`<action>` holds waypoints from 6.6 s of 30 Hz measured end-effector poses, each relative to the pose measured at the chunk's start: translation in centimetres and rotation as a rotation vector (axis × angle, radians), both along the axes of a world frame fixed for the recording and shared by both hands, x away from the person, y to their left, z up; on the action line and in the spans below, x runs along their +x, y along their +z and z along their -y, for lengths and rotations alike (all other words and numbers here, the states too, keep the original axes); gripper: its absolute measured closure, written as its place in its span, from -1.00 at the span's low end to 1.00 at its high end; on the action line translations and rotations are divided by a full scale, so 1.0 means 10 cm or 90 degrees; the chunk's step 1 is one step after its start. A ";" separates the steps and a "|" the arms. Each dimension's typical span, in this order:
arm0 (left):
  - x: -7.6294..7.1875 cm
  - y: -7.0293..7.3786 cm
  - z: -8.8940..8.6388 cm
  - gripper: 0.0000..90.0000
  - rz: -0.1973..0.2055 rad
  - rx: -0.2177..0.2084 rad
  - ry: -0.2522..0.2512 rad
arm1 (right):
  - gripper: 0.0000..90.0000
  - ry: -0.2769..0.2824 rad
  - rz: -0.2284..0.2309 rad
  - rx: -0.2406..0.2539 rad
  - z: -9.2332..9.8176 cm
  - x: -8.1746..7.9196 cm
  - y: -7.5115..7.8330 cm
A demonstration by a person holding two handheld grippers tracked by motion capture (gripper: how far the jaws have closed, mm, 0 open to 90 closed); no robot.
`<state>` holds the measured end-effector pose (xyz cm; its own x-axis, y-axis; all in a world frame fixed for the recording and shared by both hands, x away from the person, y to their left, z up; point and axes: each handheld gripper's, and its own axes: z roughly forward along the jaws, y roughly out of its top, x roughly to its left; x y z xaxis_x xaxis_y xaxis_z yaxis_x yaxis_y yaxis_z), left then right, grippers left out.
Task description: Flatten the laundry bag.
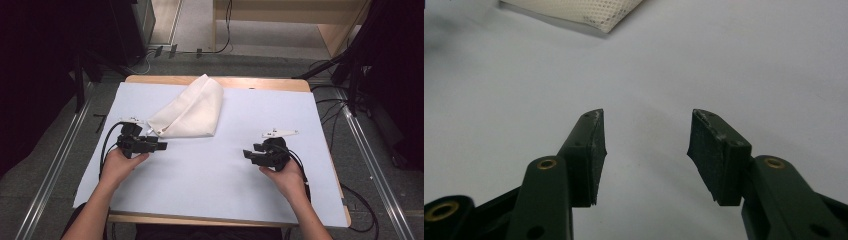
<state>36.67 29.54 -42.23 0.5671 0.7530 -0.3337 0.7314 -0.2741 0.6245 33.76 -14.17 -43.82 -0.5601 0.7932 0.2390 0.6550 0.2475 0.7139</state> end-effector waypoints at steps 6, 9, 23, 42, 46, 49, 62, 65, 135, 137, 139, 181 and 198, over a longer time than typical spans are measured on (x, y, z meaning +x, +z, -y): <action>0.00 -0.03 0.00 -0.17 0.007 0.001 0.005 | 0.14 0.002 0.003 -0.005 0.03 0.01 0.01; 0.01 -0.04 0.00 -0.17 0.007 0.007 0.003 | 0.11 0.012 -0.001 0.001 0.04 0.01 0.00; 0.02 -0.04 0.01 -0.17 0.002 0.008 0.001 | 0.07 0.015 0.005 0.003 0.07 0.01 0.01; 0.02 -0.05 -0.02 -0.18 -0.003 0.011 0.008 | 0.07 0.029 -0.002 -0.002 0.03 0.00 0.00; 0.01 -0.05 -0.03 -0.18 -0.004 0.014 0.009 | 0.06 0.030 -0.004 -0.002 0.02 0.00 0.00; 0.02 -0.04 -0.06 -0.16 -0.008 0.016 0.014 | 0.05 0.034 -0.002 0.000 0.01 0.00 0.01; 0.08 -0.04 -0.18 -0.15 0.000 0.028 0.041 | 0.04 0.046 -0.004 0.002 -0.04 -0.04 0.01; 0.11 -0.05 -0.25 -0.15 0.000 0.017 0.045 | 0.04 0.050 -0.005 0.000 -0.06 -0.05 0.02; 1.09 -0.24 -0.28 0.69 -0.040 0.068 0.062 | 0.07 0.012 -0.012 -0.012 0.11 -0.18 -0.02; 1.09 -0.25 -0.27 0.93 -0.050 0.065 0.056 | 0.07 0.010 -0.013 -0.012 0.11 -0.18 -0.02; 1.08 -0.22 -0.26 0.97 -0.051 0.062 0.051 | 0.07 0.010 -0.014 -0.013 0.11 -0.18 -0.02; 1.02 0.69 1.41 0.98 0.038 0.005 -0.110 | 0.08 0.002 -0.004 -0.013 0.17 -0.15 0.03; 0.99 0.48 1.78 0.27 0.053 0.004 -0.152 | 0.18 -0.011 0.002 -0.013 0.24 -0.16 0.04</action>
